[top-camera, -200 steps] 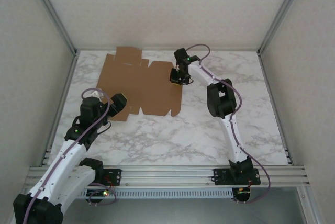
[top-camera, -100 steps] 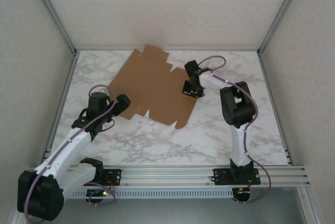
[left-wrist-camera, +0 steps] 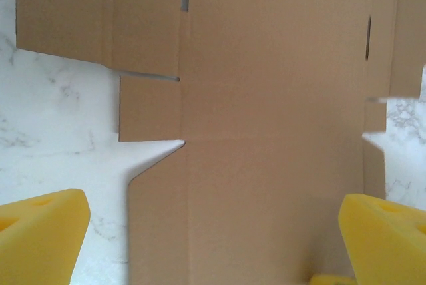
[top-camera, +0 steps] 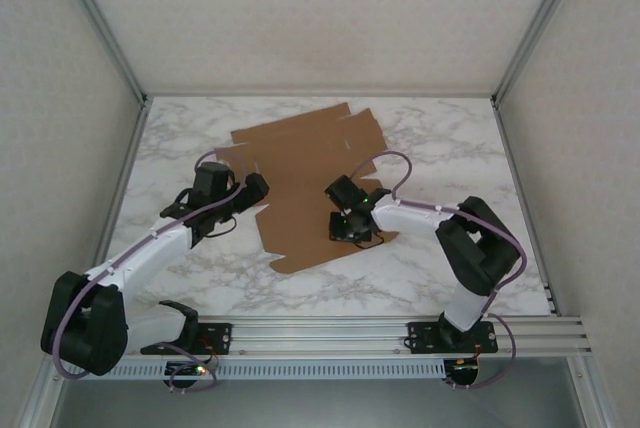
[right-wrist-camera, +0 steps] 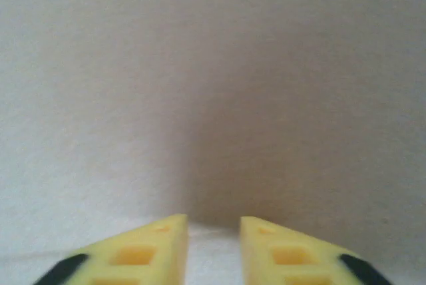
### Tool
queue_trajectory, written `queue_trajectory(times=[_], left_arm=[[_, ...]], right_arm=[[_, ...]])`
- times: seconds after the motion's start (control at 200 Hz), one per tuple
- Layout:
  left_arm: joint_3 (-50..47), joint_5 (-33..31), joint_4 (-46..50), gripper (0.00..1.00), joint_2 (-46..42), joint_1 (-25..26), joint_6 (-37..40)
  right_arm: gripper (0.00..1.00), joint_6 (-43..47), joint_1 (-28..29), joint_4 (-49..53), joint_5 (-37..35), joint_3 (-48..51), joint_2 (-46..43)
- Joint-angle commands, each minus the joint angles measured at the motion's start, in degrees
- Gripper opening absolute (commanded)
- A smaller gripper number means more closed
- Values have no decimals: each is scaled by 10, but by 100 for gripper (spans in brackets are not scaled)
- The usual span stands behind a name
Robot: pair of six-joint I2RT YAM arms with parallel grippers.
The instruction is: Fold the paper box
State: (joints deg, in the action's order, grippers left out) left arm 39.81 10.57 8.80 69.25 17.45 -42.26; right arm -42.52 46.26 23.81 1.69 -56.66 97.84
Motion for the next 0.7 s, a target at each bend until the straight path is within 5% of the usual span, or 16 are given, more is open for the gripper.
queue_trajectory(times=[0.0, 0.12, 0.21, 0.29, 0.411, 0.461, 0.571, 0.696], left_arm=[[26, -13, -6, 96, 8, 4, -4], [35, 7, -10, 95, 25, 18, 4], [39, 7, -12, 95, 46, 52, 9], [44, -1, -16, 94, 70, 85, 10], [43, 17, -46, 86, 104, 117, 3], [45, 34, -58, 76, 127, 124, 5], [53, 53, -67, 39, 178, 131, 4], [48, 56, -81, 19, 202, 131, -2]], right_arm=[[47, 7, -5, -11, -10, 8, -76], [67, 62, -15, -19, -47, -11, -137], [70, 108, -32, -2, -60, -47, -138], [53, 128, -81, 32, -82, -86, -100], [0, 132, -160, 64, -37, -145, -15], [0, 135, -176, 55, -32, -149, 8], [0, 147, -193, 44, -34, -153, 45], [0, 155, -203, 25, -39, -123, 66]])
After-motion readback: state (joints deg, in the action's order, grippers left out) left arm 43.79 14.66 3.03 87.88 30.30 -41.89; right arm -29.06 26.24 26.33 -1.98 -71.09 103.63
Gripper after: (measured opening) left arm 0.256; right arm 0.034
